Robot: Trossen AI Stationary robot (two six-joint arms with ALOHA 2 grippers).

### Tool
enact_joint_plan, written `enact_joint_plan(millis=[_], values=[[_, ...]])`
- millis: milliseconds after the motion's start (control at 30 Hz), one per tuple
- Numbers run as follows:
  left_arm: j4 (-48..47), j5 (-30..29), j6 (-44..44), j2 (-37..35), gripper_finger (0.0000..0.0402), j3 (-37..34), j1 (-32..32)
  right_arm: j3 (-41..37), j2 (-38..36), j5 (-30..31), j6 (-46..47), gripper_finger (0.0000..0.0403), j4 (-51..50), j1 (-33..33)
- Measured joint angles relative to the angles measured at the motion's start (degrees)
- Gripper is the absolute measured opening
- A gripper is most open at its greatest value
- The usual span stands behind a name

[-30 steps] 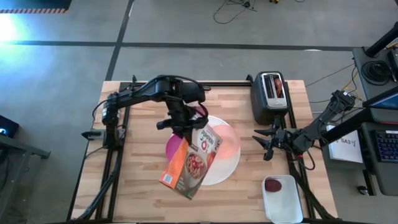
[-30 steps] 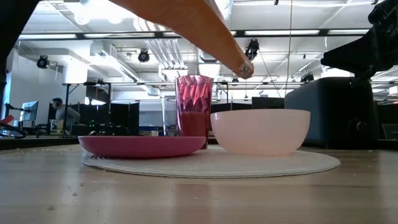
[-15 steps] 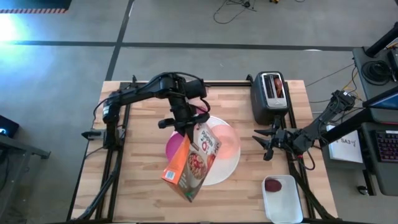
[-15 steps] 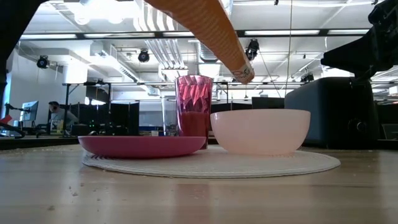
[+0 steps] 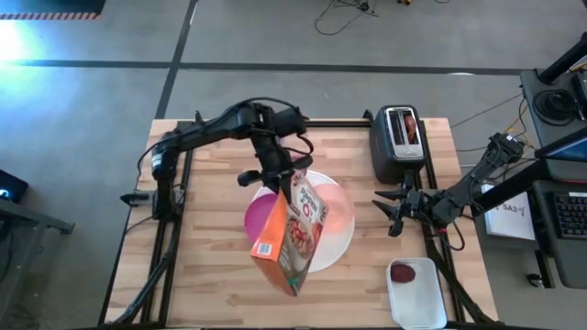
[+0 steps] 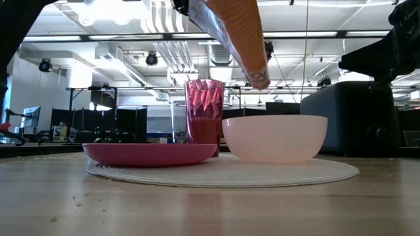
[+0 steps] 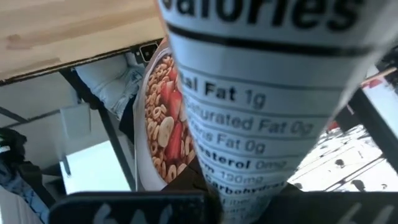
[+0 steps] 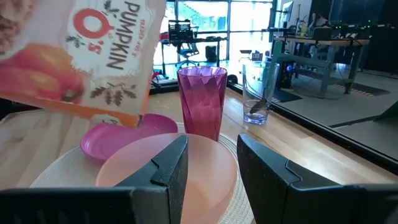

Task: Arrange a breakfast setting
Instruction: Pour the cereal from the cereal box into the orange bowl on the placemat

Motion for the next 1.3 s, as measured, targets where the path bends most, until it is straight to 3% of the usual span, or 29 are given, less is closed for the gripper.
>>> enact_joint_plan(millis=[700, 1300], values=[[6.83, 6.57, -8.01, -0.03, 0.0, -3.95, 2.37, -0.01, 0.02, 0.02, 0.05, 0.0128, 0.0, 0.0], [9.06, 6.79, -11.76, -0.03, 0.0, -4.01, 3.37, -0.02, 0.02, 0.01, 0.05, 0.0128, 0.0, 0.0]])
